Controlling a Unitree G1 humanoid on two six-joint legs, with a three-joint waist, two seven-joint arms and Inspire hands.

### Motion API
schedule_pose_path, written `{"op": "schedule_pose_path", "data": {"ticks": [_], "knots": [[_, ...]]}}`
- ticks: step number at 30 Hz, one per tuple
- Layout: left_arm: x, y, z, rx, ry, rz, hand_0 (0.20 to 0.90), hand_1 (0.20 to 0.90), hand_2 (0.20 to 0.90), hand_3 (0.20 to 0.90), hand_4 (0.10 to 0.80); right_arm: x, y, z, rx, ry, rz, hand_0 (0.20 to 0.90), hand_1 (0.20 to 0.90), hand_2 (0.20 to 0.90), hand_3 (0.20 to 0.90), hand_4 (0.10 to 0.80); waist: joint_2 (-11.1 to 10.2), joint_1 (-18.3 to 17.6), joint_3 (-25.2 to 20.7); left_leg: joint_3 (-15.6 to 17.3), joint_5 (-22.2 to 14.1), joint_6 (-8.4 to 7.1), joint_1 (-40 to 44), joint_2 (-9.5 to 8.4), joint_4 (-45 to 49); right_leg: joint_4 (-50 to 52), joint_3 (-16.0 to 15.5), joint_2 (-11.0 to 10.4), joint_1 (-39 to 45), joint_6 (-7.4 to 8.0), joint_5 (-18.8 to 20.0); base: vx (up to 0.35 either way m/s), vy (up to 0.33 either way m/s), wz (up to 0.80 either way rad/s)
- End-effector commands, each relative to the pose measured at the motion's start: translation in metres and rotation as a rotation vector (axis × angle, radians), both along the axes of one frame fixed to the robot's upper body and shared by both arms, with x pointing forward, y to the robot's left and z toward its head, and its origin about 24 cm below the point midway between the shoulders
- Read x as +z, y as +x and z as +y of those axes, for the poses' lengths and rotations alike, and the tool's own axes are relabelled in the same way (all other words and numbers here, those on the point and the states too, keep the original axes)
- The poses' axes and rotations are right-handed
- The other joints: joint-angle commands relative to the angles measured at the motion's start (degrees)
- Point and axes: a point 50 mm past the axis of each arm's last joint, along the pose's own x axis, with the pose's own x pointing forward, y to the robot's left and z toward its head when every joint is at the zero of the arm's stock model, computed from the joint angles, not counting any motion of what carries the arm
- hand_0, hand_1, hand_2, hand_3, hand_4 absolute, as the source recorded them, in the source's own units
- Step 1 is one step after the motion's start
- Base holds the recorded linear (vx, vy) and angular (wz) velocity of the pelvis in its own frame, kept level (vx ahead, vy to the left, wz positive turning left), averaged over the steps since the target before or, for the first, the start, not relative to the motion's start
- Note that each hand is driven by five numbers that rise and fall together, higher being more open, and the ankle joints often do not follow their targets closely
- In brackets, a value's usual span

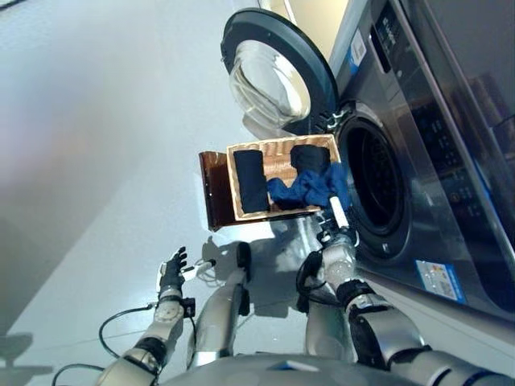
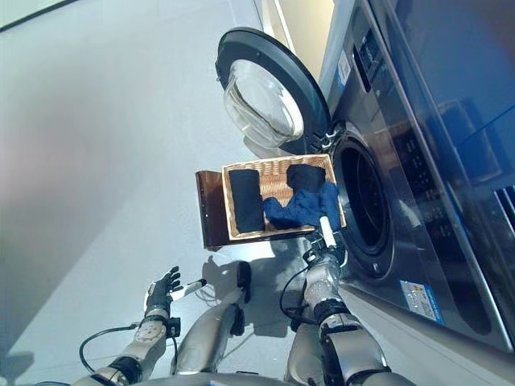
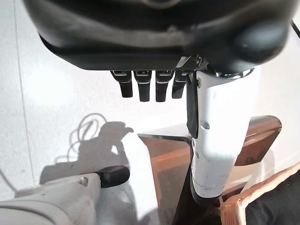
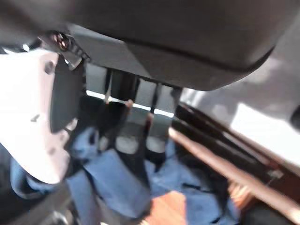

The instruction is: Pick up the clothes and place them into the washing machine

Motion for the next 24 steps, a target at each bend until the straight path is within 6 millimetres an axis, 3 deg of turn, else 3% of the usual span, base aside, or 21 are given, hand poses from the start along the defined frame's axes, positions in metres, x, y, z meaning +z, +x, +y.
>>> {"op": "schedule_pose_path", "data": {"ticks": [1, 8, 11, 13, 14, 15, 17, 19, 21, 24], "knots": [[0.008, 0.010, 0.000, -0.018, -0.003, -0.071, 0.900, 0.900, 0.900, 0.900, 0.800, 0.048, 0.033, -0.009, -0.101, -0.006, -0.212, 0.200, 0.200, 0.200, 0.200, 0.300, 0.1, 1.1, 0.2, 0.7, -4.0, -3.58, -3.5, -1.20, 5.0, -2.6, 0.5, -2.9, 1.3, 2.79, 1.1, -0.023, 0.084, -0.04], [0.011, 0.013, -0.015, -0.099, -0.032, -0.108, 0.900, 0.900, 0.900, 0.900, 0.800, 0.109, 0.056, -0.061, -0.309, -0.065, -0.306, 0.200, 0.200, 0.200, 0.200, 0.300, 5.1, 1.8, 1.3, 1.6, -5.8, -2.85, -6.6, -2.35, 9.2, 1.4, 2.4, -4.7, -2.6, 2.67, 0.0, -0.021, 0.087, -0.03], [0.014, 0.013, -0.014, -0.121, -0.031, -0.127, 0.900, 0.900, 0.900, 0.900, 0.800, 0.160, 0.062, -0.098, -0.407, -0.162, -0.392, 0.200, 0.200, 0.200, 0.200, 0.300, 7.1, 2.1, 1.2, 2.0, -6.2, -2.68, -7.9, -2.80, 10.2, 2.6, 3.4, -5.5, -4.4, 2.85, -0.2, -0.007, 0.085, 0.04], [0.015, 0.013, -0.010, -0.121, -0.024, -0.139, 0.900, 0.900, 0.900, 0.900, 0.800, 0.207, 0.061, -0.127, -0.461, -0.268, -0.460, 0.200, 0.200, 0.200, 0.200, 0.300, 8.1, 2.6, 0.8, 2.2, -6.3, -2.69, -8.4, -3.28, 10.1, 2.6, 3.9, -6.0, -5.4, 3.03, 0.1, -0.002, 0.096, 0.05], [0.016, 0.012, -0.007, -0.116, -0.027, -0.145, 0.900, 0.900, 0.900, 0.900, 0.800, 0.253, 0.052, -0.156, -0.542, -0.361, -0.518, 0.200, 0.200, 0.200, 0.200, 0.300, 9.1, 3.4, 0.1, 2.5, -6.1, -2.78, -8.9, -3.66, 9.8, 2.4, 4.2, -6.5, -5.9, 3.31, 0.4, 0.007, 0.064, 0.01], [0.017, 0.013, -0.009, -0.118, -0.032, -0.148, 0.900, 0.900, 0.900, 0.900, 0.800, 0.257, 0.052, -0.158, -0.544, -0.366, -0.519, 0.200, 0.200, 0.200, 0.200, 0.300, 9.3, 3.5, 0.2, 2.5, -6.1, -2.77, -9.1, -3.63, 9.8, 2.4, 4.3, -6.4, -6.2, 3.32, 0.5, 0.018, 0.066, -0.01], [0.016, 0.010, -0.007, -0.127, -0.023, -0.149, 0.900, 0.900, 0.900, 0.900, 0.800, 0.305, 0.035, -0.182, -0.609, -0.501, -0.572, 0.200, 0.200, 0.200, 0.200, 0.300, 9.9, 4.0, -0.8, 2.7, -5.7, -2.93, -9.2, -3.89, 8.9, 2.1, 4.9, -6.7, -6.8, 3.62, 0.7, 0.024, 0.043, -0.03], [0.017, 0.009, -0.004, -0.130, -0.019, -0.155, 0.900, 0.900, 0.900, 0.900, 0.800, 0.341, 0.018, -0.198, -0.686, -0.576, -0.610, 0.200, 0.200, 0.200, 0.200, 0.300, 10.3, 4.2, -1.5, 2.7, -5.3, -3.19, -9.3, -4.23, 8.1, 1.9, 5.3, -6.9, -7.3, 3.72, 0.8, 0.021, 0.048, -0.01], [0.022, 0.011, -0.002, -0.132, -0.022, -0.183, 0.900, 0.900, 0.900, 0.900, 0.800, 0.391, -0.003, -0.207, -0.749, -0.741, -0.615, 0.200, 0.200, 0.200, 0.200, 0.300, 11.0, 4.5, -2.0, 2.9, -4.8, -3.25, -9.7, -4.76, 7.2, 2.5, 6.0, -7.2, -8.7, 3.71, 0.6, 0.006, 0.060, -0.02], [0.024, 0.010, -0.001, -0.108, -0.031, -0.203, 0.900, 0.900, 0.900, 0.900, 0.800, 0.421, -0.016, -0.207, -0.774, -0.871, -0.613, 0.200, 0.200, 0.200, 0.200, 0.300, 11.3, 4.6, -2.0, 3.2, -4.5, -3.30, -10.7, -5.05, 7.1, 3.5, 6.6, -7.4, -10.6, 3.49, 0.4, -0.013, 0.035, 0.04]]}}
